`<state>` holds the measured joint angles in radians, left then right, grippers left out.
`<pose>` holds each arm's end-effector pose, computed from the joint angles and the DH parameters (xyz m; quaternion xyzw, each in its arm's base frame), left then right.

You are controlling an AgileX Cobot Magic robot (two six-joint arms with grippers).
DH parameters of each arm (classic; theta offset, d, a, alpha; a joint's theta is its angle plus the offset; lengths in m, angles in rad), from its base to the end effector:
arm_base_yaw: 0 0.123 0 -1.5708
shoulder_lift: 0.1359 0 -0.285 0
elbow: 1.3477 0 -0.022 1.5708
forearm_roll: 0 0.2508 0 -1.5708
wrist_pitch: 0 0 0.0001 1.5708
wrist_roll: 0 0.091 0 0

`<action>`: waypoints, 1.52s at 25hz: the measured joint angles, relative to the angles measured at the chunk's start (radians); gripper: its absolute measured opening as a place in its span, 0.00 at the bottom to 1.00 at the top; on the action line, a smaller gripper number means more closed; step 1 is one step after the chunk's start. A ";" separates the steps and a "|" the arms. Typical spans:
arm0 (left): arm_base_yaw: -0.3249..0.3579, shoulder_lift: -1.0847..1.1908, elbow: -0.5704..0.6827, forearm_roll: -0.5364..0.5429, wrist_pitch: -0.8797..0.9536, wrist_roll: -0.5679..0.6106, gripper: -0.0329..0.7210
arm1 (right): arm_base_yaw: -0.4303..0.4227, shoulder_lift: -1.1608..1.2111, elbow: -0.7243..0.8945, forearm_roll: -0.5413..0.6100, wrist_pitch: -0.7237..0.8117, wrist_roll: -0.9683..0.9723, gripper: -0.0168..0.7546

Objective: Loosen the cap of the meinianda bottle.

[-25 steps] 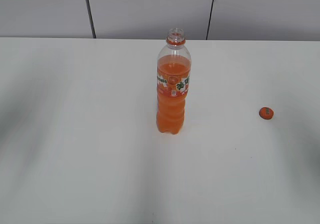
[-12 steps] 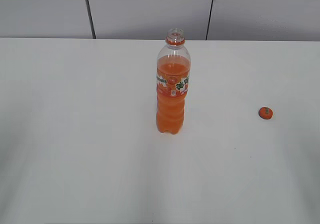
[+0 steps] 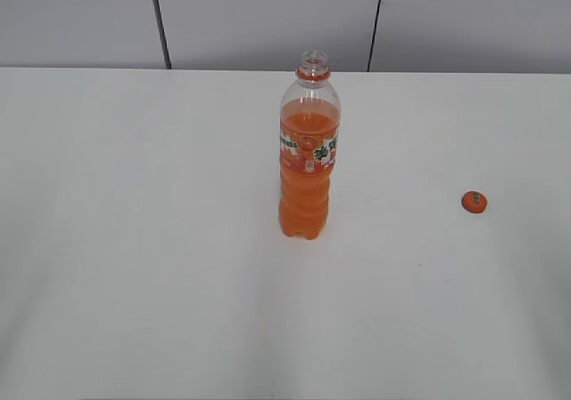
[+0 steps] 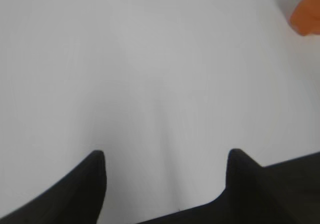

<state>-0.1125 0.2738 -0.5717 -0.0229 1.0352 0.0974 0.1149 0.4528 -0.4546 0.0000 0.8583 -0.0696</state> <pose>0.0347 -0.0057 0.2960 0.0930 0.8910 -0.0148 0.4441 0.0756 0.0087 0.2621 -0.0848 0.9169 0.0088 0.3900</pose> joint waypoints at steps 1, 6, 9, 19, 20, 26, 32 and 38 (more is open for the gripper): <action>0.000 -0.024 0.000 0.000 0.000 0.000 0.66 | 0.000 -0.009 0.000 0.000 0.000 0.000 0.78; 0.000 -0.151 0.000 0.000 0.000 0.000 0.65 | 0.000 -0.089 0.000 0.000 0.000 0.000 0.78; 0.000 -0.229 0.000 0.000 0.000 0.000 0.65 | 0.000 -0.154 0.000 0.000 -0.001 -0.003 0.78; 0.000 -0.280 0.001 -0.002 0.001 0.000 0.65 | 0.000 -0.380 0.000 0.009 -0.004 -0.004 0.78; 0.000 -0.280 0.001 -0.002 0.001 0.000 0.65 | 0.000 -0.405 0.000 0.009 -0.004 -0.004 0.78; 0.000 -0.280 0.002 -0.011 0.001 0.000 0.65 | 0.000 -0.460 0.000 0.015 0.017 -0.005 0.78; 0.000 -0.280 0.002 -0.018 0.001 0.000 0.65 | 0.000 -0.460 -0.002 0.020 0.111 -0.010 0.78; 0.000 -0.280 0.002 -0.023 0.001 0.000 0.65 | 0.000 -0.460 0.015 0.000 0.155 -0.022 0.78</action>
<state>-0.1125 -0.0067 -0.5696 -0.0462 1.0363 0.0974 0.1149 -0.0076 -0.4398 0.0000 1.0130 -0.0913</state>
